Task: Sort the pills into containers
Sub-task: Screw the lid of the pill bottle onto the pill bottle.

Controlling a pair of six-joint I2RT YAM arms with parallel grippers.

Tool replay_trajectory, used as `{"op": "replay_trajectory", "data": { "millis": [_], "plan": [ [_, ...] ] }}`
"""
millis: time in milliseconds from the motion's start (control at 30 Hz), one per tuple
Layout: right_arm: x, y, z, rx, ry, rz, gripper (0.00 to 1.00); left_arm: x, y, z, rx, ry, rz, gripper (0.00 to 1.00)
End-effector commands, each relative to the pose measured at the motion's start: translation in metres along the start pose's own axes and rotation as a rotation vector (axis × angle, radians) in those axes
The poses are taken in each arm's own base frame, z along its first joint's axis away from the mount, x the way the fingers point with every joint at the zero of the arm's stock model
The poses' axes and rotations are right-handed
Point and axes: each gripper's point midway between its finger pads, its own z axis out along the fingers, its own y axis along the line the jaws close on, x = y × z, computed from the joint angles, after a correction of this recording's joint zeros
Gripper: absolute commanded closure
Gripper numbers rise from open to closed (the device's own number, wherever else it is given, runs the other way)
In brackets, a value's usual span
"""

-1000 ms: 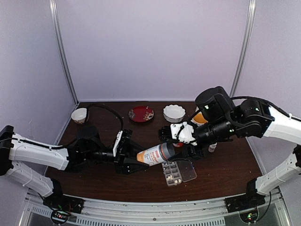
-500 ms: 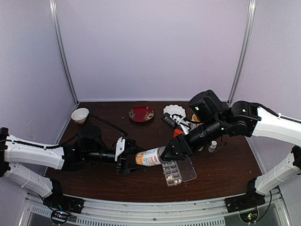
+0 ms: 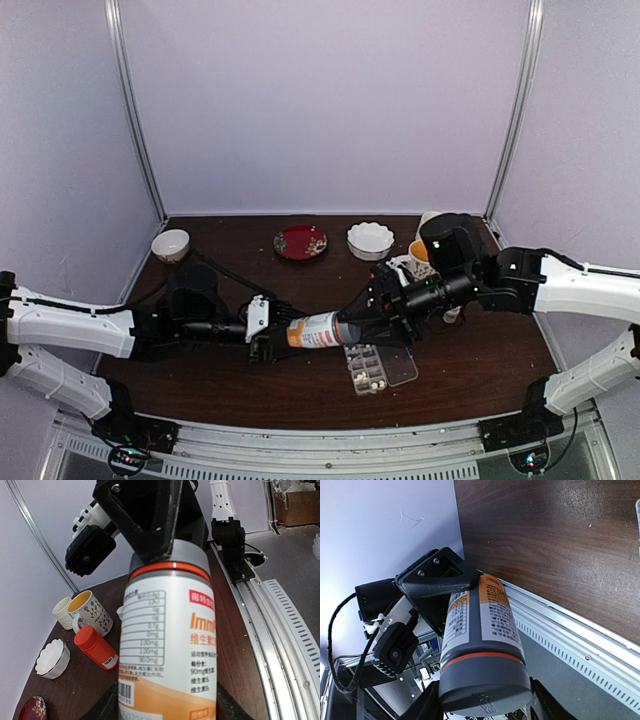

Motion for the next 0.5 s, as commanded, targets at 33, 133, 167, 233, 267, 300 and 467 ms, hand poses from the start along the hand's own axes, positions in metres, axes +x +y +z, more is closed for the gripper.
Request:
{"op": "replay_trajectory", "data": {
  "millis": [33,133,167,233,267,300,467],
  "plan": [
    [0.004,0.044,-0.017,-0.123,0.005,-0.118,0.39,-0.06,0.03,-0.008,-0.128,-0.183,0.081,1.0],
    [-0.004,0.031,-0.034,-0.023,-0.054,-0.254,0.02,-0.052,0.029,-0.009,-0.128,-0.159,0.061,1.0],
    [-0.005,0.027,-0.039,0.024,-0.072,-0.315,0.01,-0.05,0.028,-0.009,-0.127,-0.155,0.054,1.0],
    [-0.008,0.018,-0.048,0.107,-0.103,-0.439,0.0,-0.047,0.027,-0.01,-0.123,-0.152,0.04,1.0],
    [-0.008,0.019,-0.051,0.111,-0.107,-0.493,0.0,-0.047,0.026,-0.01,-0.118,-0.152,0.035,1.0],
    [-0.009,0.021,-0.053,0.115,-0.113,-0.569,0.0,-0.046,0.026,-0.01,-0.115,-0.152,0.029,1.0],
    [-0.005,0.034,-0.07,0.099,-0.152,-1.034,0.0,-0.05,0.022,-0.009,-0.082,-0.167,-0.009,1.0]
  ]
}}
